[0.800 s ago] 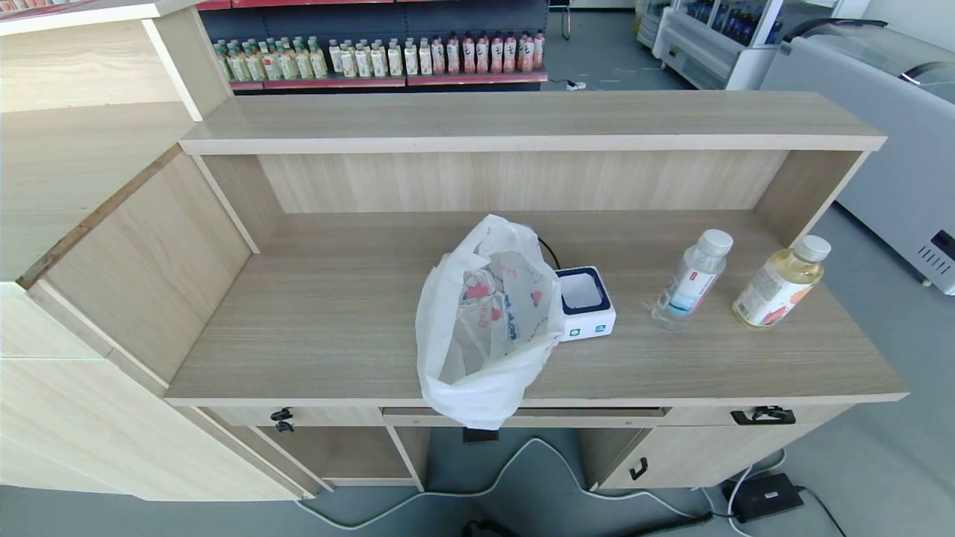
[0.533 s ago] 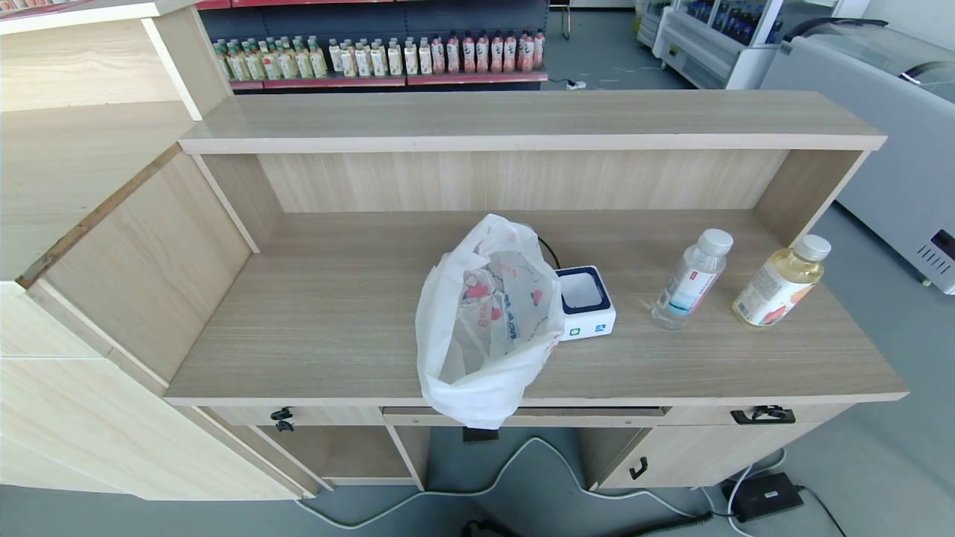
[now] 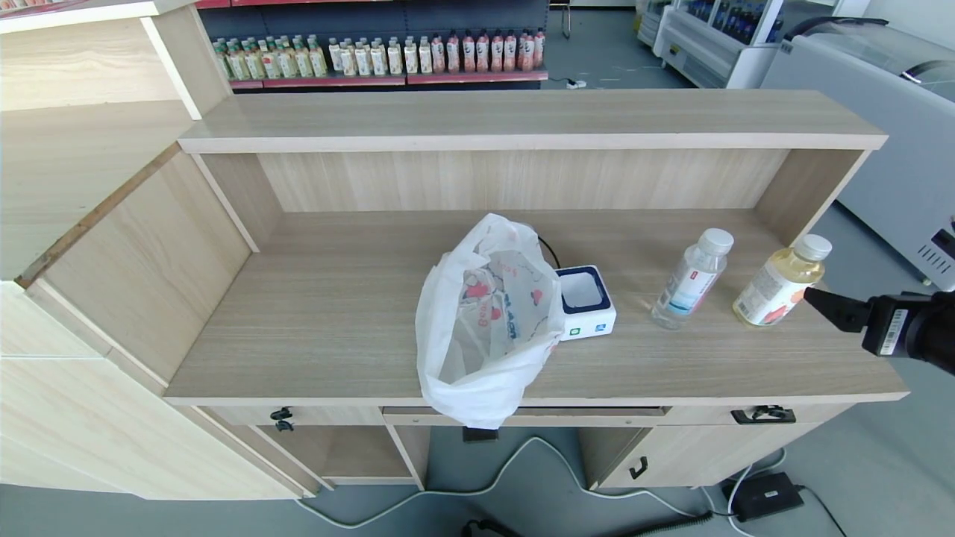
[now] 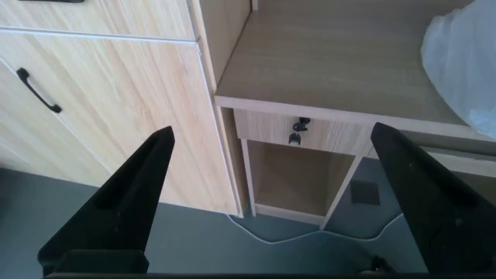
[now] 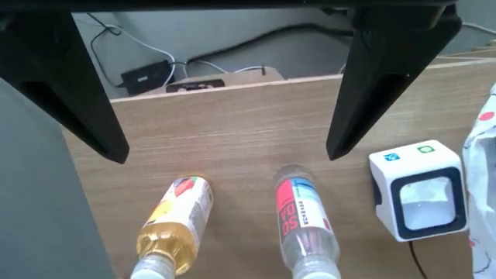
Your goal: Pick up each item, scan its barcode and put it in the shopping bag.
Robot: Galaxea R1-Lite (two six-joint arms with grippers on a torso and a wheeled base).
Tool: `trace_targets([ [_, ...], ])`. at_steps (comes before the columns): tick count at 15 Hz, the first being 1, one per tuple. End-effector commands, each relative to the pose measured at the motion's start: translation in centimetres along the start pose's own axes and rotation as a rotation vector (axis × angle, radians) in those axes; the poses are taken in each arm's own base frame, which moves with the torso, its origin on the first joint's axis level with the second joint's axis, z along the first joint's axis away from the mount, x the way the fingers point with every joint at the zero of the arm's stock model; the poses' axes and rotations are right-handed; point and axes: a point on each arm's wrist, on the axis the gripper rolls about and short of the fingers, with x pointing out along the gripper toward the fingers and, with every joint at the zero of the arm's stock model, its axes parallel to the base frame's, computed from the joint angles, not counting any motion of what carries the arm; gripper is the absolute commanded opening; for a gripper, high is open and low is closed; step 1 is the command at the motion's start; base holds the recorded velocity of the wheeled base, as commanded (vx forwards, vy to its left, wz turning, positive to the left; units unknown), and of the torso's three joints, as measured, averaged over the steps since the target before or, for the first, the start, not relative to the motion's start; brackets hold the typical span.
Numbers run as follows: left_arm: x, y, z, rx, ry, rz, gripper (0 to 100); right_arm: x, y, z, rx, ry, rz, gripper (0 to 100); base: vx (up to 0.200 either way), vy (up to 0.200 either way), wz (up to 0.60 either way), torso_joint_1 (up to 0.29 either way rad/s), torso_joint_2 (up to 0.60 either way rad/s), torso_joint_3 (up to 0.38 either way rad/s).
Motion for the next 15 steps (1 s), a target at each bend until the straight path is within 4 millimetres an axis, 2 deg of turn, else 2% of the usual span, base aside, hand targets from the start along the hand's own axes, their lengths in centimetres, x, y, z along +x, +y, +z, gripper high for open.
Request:
trace_targets([
  [1, 0.0, 0.0, 0.0, 0.0, -0.001, 0.0, 100, 3.0, -0.1, -1.8, -0.061, 0.059, -0.055, 100, 0.0, 0.0, 0.0, 0.0, 0.0, 0.0],
  [6, 0.0, 0.0, 0.0, 0.0, -0.001, 0.0, 100, 4.5, -0.4, -3.3, -0.118, 0.053, -0.094, 100, 0.0, 0.0, 0.0, 0.0, 0.0, 0.0],
  [11, 0.0, 0.0, 0.0, 0.0, -0.001, 0.0, 100, 8.0, -1.2, -6.3, -0.101, 0.066, -0.126, 100, 0.0, 0.0, 0.0, 0.0, 0.0, 0.0],
  [15, 0.0, 0.0, 0.0, 0.0, -0.001, 0.0, 100, 10.1, -0.9, -7.5, -0.071, 0.016, -0.029, 100, 0.0, 0.0, 0.0, 0.0, 0.0, 0.0],
])
